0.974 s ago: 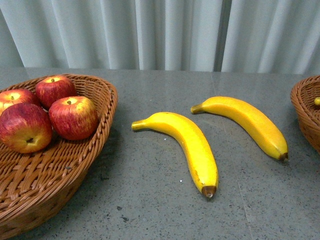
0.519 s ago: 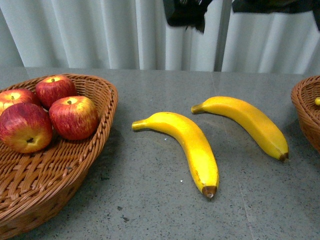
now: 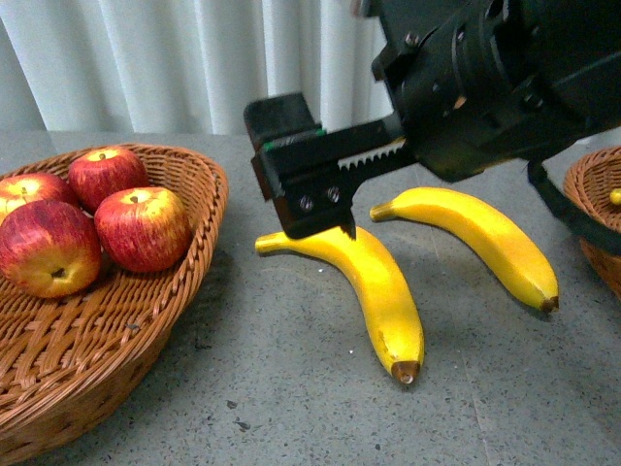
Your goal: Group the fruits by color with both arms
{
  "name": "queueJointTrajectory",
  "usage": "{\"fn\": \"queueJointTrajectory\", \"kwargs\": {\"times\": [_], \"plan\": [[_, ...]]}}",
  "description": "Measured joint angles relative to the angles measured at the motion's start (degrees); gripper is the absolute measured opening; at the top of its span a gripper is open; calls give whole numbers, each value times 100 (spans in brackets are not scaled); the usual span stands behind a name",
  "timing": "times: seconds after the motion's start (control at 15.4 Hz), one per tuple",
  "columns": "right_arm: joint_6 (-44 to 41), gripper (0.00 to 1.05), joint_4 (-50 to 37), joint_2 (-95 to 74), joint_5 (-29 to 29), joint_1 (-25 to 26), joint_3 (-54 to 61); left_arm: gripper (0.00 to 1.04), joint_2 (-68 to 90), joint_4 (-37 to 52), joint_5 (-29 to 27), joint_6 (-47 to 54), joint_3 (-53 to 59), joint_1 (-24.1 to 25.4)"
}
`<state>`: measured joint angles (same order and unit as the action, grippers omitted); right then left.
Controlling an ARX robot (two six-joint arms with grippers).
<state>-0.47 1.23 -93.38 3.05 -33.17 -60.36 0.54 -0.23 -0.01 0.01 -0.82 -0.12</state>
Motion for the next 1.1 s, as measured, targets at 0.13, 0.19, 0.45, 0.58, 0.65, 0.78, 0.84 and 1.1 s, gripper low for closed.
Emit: {"fn": "queueJointTrajectory", "kwargs": {"times": [0.13,0.19,0.45,0.58,0.65,0.78,0.84,1.1], "plan": [[0,98,72,-256,2,-72,-15,98,0,0,-2,0,0,0],[0,98,96,-428,15,-103,-79,98,0,0,0,0,0,0],[20,98,313,-870,20,-101,-518,98,0,0,0,0,0,0],[-11,98,330,-1117,83,-87,-592,98,0,0,0,0,0,0],[-24,98,328,-1241,85,-39,-636,98,0,0,0,0,0,0],[-31,98,317,-1353,98,149,-702,98,0,0,-2,0,0,0],[-28,98,337,-1353,63,212,-706,98,0,-2,-2,0,0,0],[-96,98,601,-1436,-131,131,-649,98,0,0,-2,0,0,0]]}}
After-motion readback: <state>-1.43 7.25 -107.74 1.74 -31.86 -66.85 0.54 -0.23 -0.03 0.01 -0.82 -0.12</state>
